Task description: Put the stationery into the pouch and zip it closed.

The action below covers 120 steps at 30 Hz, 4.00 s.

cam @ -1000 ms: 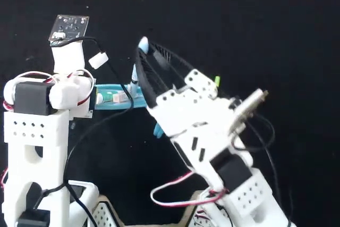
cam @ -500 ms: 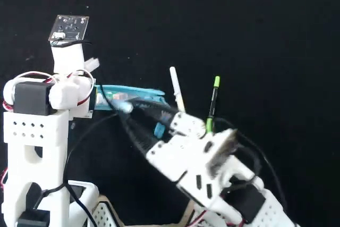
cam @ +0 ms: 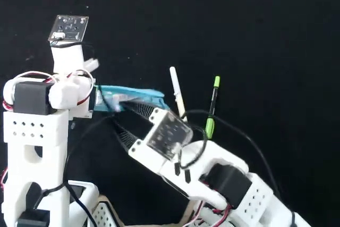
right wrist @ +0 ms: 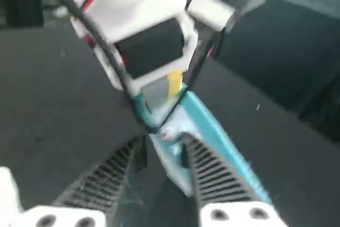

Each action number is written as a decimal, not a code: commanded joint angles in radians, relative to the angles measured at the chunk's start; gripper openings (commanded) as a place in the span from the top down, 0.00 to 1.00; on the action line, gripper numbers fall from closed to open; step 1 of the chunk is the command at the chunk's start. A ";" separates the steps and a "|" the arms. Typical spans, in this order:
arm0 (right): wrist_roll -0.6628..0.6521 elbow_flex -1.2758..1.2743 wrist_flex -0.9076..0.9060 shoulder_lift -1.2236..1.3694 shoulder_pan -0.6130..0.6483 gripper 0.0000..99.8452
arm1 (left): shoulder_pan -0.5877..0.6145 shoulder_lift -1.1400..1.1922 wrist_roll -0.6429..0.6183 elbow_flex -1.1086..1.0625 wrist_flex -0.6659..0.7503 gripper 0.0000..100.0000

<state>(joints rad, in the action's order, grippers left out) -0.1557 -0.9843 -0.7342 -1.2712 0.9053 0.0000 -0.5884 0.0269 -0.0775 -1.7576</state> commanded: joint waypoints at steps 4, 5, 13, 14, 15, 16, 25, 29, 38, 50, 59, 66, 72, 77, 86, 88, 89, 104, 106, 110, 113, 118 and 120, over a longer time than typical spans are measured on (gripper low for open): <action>0.135 0.278 -0.302 0.021 0.018 0.73 | -0.010 0.008 -0.011 0.001 0.000 0.97; 0.137 0.306 -0.324 0.019 0.017 0.73 | -0.010 0.008 -0.011 0.001 0.000 0.97; 0.140 0.447 -0.359 0.025 -0.373 0.73 | -0.005 0.008 -0.011 -0.001 0.000 0.97; 0.140 0.440 -0.365 0.033 -0.440 0.73 | -0.007 0.008 -0.011 -0.001 0.000 0.97; 0.143 0.418 -0.371 0.042 -0.499 0.73 | -0.008 0.008 -0.011 -0.001 0.000 0.97; 0.163 0.389 -0.374 0.056 -0.551 0.73 | -0.010 0.008 -0.011 -0.001 0.000 0.97; 0.330 0.186 -0.295 0.378 -0.835 0.73 | -0.010 0.008 -0.011 -0.001 0.000 0.97; 0.328 0.197 -0.183 0.608 -0.835 0.73 | -0.010 0.009 -0.011 -0.001 0.000 0.97; 0.358 0.447 -0.074 1.086 -0.890 0.73 | -0.007 0.009 -0.011 -0.001 0.000 0.97; 0.505 0.886 -0.325 1.573 -0.957 0.73 | -0.010 0.008 -0.011 -0.001 0.000 0.97; 0.499 1.412 -0.631 1.916 -0.962 0.75 | -0.005 0.008 -0.011 -0.013 0.000 0.97; 0.497 1.853 -0.841 2.195 -0.977 0.94 | -0.005 0.008 -0.009 -0.025 0.000 0.97; 0.496 2.204 -1.002 2.400 -1.007 0.98 | -0.002 0.008 -0.011 -0.025 0.000 0.97; 0.396 2.330 -1.034 2.425 -1.007 0.99 | -0.002 0.008 -0.011 -0.024 0.000 0.97; 0.393 2.086 -1.034 2.120 -0.990 0.99 | -0.010 0.008 -0.011 -0.024 0.000 0.97; 0.393 1.968 -1.034 1.988 -0.979 0.99 | -0.010 0.008 -0.011 -0.024 0.000 0.97; 0.391 1.903 -1.033 1.916 -0.970 0.99 | -0.010 0.008 -0.011 -0.024 0.000 0.97; 0.305 1.342 -1.025 0.906 -0.747 0.99 | -0.010 0.008 -0.011 -0.024 0.002 0.97; 0.307 1.343 -1.025 0.803 -0.721 0.99 | -0.010 0.008 -0.011 -0.024 0.002 0.97; 0.311 1.339 -1.010 0.610 -0.628 0.99 | -0.010 0.008 -0.011 -0.030 0.017 0.97; 0.313 1.334 -0.965 0.483 -0.529 0.99 | -0.010 0.008 -0.011 -0.031 0.017 0.97; 0.315 1.325 -0.833 0.331 -0.393 0.99 | -0.010 0.008 -0.011 -0.031 0.018 0.97; 0.315 1.294 -0.766 0.292 -0.342 0.99 | -0.010 0.008 -0.011 -0.031 0.018 0.97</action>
<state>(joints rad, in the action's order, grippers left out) 0.1588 0.3506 -1.6195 -0.9122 0.4710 0.0000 -0.5915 0.0269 -0.0944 -1.7515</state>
